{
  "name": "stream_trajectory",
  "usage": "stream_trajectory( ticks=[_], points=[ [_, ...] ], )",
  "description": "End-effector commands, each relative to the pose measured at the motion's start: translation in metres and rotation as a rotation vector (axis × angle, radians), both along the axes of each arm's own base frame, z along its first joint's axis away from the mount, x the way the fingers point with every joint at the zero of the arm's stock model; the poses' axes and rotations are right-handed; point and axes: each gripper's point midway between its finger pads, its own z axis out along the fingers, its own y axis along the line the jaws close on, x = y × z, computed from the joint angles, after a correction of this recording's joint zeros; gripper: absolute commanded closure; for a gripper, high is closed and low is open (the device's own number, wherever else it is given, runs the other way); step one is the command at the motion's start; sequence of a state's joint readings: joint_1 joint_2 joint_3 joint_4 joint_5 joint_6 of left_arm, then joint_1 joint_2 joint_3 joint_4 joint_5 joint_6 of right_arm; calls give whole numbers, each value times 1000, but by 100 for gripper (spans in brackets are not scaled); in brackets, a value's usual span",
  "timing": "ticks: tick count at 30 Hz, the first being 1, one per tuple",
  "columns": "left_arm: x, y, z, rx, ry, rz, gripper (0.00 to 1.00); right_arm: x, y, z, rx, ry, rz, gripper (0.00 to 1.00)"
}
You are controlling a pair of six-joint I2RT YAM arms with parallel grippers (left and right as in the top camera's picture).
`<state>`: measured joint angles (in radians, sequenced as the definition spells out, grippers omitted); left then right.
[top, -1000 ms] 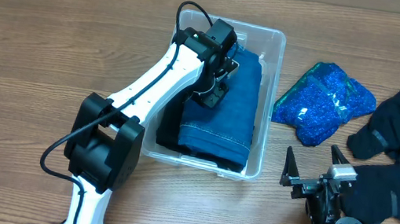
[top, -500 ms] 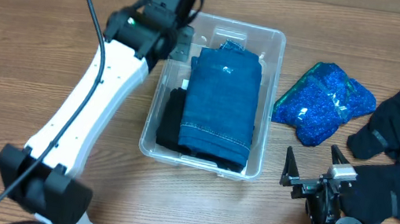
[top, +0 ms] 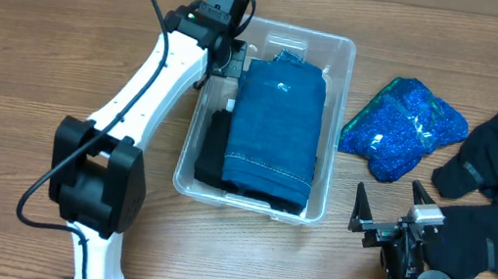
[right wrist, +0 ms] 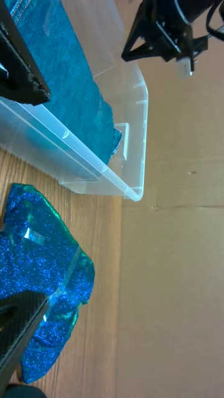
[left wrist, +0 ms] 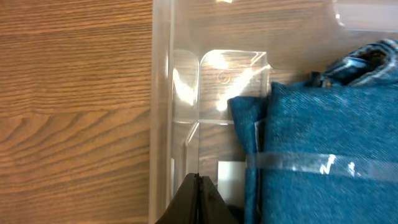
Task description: Pack container
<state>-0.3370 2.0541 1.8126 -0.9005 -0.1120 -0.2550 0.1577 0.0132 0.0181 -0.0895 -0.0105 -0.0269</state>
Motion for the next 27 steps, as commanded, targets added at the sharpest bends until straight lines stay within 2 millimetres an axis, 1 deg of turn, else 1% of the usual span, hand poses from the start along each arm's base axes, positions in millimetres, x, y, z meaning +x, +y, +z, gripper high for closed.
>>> stream_trajectory(
  ticks=[1,5,11,14,16,17,18,19,20,21,22,23,24,25,27],
  points=[
    [5,14,-5,96,-22,26,96,1,-2,-3,-4,0,-9,0],
    [-1,38,-6,186,-8,125,96,1,-2,-3,-4,0,-9,0],
    [-9,47,-11,189,33,168,96,1,-2,-3,-4,0,-9,0],
    [-9,44,-8,178,26,162,96,1,-2,-3,-4,0,-9,0],
    [-7,28,5,121,1,135,96,1,-2,-3,-4,0,-9,0],
    [-6,21,16,89,-17,122,96,1,-2,-3,-4,0,-9,0],
    [-4,10,43,36,-66,102,96,1,-2,-3,-4,0,-9,0],
    [-4,5,67,11,-116,93,96,1,-2,-3,-4,0,-9,0],
    [-9,2,97,-13,-178,83,96,1,-2,-3,-4,0,-9,0],
    [-15,3,121,-34,-222,81,96,1,-2,-3,-4,0,-9,0],
    [-26,8,145,-43,-260,72,96,1,-2,-3,-4,0,-9,0],
    [-38,12,162,-36,-282,42,96,1,-2,-3,-4,0,-9,0],
    [-58,21,184,-7,-302,-8,96,1,-2,-3,-4,0,-9,0],
    [-69,26,193,15,-308,-40,96,1,-2,-3,-4,0,-9,0],
    [-100,37,214,60,-320,-117,96,1,-2,-3,-4,0,-9,0]
  ],
)
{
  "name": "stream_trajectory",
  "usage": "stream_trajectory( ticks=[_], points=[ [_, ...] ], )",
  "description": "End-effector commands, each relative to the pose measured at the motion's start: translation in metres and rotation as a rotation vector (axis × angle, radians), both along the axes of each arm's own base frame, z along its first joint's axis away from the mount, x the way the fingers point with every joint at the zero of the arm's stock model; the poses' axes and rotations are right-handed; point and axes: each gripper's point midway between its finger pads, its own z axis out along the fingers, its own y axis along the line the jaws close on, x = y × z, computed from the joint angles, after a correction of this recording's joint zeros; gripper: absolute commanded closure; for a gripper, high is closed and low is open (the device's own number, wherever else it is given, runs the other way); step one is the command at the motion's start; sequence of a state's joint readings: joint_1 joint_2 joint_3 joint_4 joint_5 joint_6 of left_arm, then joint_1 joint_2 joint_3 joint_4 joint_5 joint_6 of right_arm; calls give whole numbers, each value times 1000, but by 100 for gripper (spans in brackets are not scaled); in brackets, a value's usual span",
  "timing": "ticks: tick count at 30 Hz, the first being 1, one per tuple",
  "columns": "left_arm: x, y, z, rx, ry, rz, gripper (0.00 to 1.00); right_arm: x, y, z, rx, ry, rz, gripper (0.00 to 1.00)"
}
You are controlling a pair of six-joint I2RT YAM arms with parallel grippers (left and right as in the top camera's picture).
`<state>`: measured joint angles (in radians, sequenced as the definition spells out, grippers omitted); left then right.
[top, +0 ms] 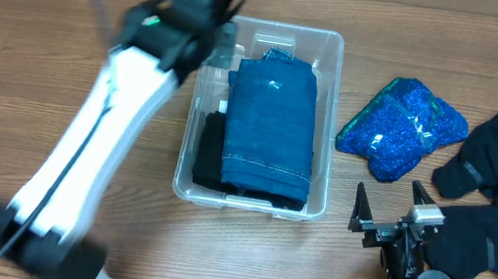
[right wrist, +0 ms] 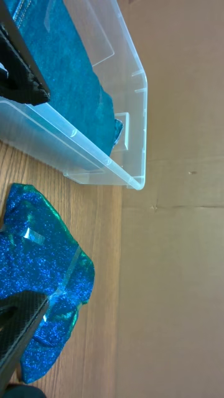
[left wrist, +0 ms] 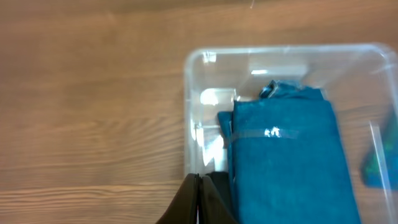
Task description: Pack container
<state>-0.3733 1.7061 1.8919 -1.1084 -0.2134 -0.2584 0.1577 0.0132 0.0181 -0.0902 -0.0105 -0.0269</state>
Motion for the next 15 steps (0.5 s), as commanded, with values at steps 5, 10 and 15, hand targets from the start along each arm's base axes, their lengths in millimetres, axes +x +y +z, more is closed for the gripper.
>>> stream_trajectory(
  ticks=[5,10,15],
  points=[
    [-117,34,103,137,-175,-308,96,1,-2,-3,-4,0,-9,0],
    [-167,46,111,140,-204,-395,96,1,-2,-3,-4,0,-9,0],
    [-171,44,111,90,-199,-373,0,1,-2,-3,-4,0,-9,0]
  ],
)
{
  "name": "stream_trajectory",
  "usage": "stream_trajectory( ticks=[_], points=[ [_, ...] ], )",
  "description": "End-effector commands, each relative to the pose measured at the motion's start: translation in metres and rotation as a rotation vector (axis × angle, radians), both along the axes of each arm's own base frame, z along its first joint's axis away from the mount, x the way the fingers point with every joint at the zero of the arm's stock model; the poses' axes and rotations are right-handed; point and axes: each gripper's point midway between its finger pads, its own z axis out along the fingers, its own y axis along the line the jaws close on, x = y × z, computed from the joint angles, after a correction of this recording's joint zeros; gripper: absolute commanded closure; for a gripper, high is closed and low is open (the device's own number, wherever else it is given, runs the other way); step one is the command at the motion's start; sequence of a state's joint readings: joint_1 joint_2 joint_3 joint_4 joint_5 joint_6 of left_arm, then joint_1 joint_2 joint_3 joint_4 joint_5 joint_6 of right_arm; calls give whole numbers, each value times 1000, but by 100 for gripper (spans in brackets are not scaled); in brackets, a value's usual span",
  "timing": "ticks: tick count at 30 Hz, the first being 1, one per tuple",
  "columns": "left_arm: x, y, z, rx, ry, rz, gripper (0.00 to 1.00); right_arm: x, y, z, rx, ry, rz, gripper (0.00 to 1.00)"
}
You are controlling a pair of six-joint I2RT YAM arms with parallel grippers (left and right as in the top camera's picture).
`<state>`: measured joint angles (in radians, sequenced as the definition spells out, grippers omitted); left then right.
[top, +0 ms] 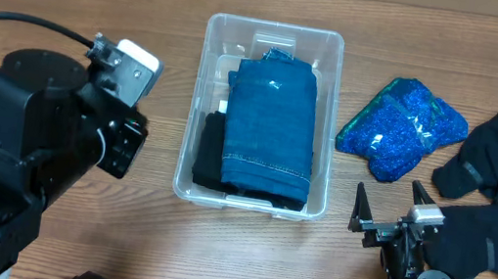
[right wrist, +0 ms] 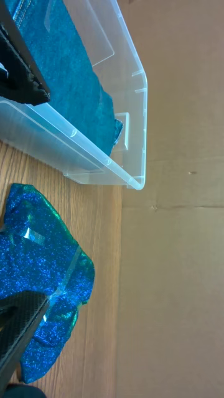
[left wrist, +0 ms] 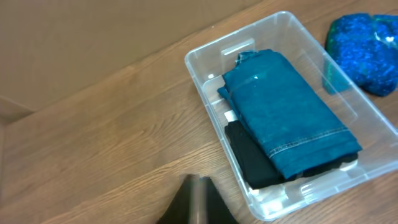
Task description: Pack container
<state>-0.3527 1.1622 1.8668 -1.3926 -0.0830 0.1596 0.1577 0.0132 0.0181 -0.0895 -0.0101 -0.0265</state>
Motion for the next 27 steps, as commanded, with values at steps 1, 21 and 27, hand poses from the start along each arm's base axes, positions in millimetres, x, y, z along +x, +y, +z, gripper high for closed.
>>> stream_trajectory(
  ticks=[1,21,27],
  points=[
    [3,-6,-8,-32,39,0,0,1,-1,-3,-4,0,-9,0],
    [-8,-25,-49,57,234,-201,0,1,-1,-3,0,1,-7,0],
    [-57,3,-39,75,57,-180,0,1,-1,-3,391,74,-17,0]
  ],
)
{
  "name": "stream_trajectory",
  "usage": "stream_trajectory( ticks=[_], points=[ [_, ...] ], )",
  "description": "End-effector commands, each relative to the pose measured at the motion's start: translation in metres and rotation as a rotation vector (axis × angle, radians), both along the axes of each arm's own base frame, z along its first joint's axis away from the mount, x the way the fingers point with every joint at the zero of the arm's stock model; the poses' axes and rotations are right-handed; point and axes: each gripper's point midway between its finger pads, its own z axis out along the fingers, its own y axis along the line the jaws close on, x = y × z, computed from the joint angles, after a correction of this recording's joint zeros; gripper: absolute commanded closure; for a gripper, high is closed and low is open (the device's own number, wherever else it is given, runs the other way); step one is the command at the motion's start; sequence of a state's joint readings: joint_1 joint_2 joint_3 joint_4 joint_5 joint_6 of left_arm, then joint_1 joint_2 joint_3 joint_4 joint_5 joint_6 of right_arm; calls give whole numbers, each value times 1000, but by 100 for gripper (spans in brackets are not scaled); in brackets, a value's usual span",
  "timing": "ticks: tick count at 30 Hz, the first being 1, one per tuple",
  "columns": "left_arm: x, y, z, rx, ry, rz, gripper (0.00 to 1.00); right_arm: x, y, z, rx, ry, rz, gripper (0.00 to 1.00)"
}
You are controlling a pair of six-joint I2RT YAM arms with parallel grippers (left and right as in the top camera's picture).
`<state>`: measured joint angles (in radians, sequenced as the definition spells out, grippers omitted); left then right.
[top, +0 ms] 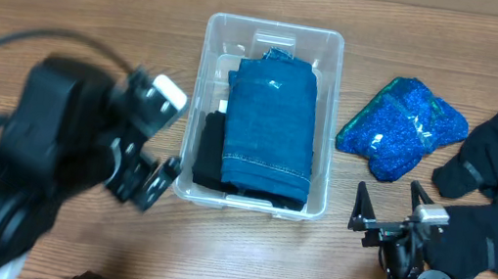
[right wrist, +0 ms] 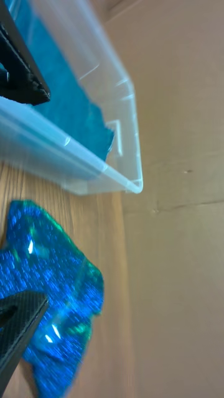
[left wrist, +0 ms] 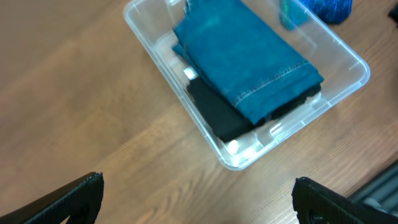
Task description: Pack container
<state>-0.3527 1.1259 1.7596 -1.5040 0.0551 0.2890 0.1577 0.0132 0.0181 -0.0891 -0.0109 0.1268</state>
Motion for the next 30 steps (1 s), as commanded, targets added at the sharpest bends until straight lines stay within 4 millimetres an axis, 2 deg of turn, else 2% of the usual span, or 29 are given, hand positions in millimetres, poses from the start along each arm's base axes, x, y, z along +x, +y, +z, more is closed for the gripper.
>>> stream_trajectory(
  ticks=[1,4,8,12,15,18,21,26,30],
  points=[
    [-29,19,7,-3,-144,11,0,1,-1,-3,293,56,-15,0],
    [-34,21,7,-21,-171,18,0,0,1,-3,314,62,-3,0],
    [-32,20,9,-48,-172,43,0,-6,23,2,317,65,130,0],
    [-34,20,7,-42,-157,43,0,-10,36,2,590,161,199,0],
    [-34,21,7,-42,-157,43,0,-15,46,4,542,170,263,0],
    [-34,20,7,-42,-157,43,0,-16,41,-1,430,212,223,0],
    [-34,20,7,-42,-157,43,0,-15,27,3,323,269,126,0],
    [-34,20,7,-42,-157,43,0,-5,7,32,154,351,7,0],
    [-34,20,7,-42,-157,43,0,12,-1,55,27,440,-37,0]
  ],
)
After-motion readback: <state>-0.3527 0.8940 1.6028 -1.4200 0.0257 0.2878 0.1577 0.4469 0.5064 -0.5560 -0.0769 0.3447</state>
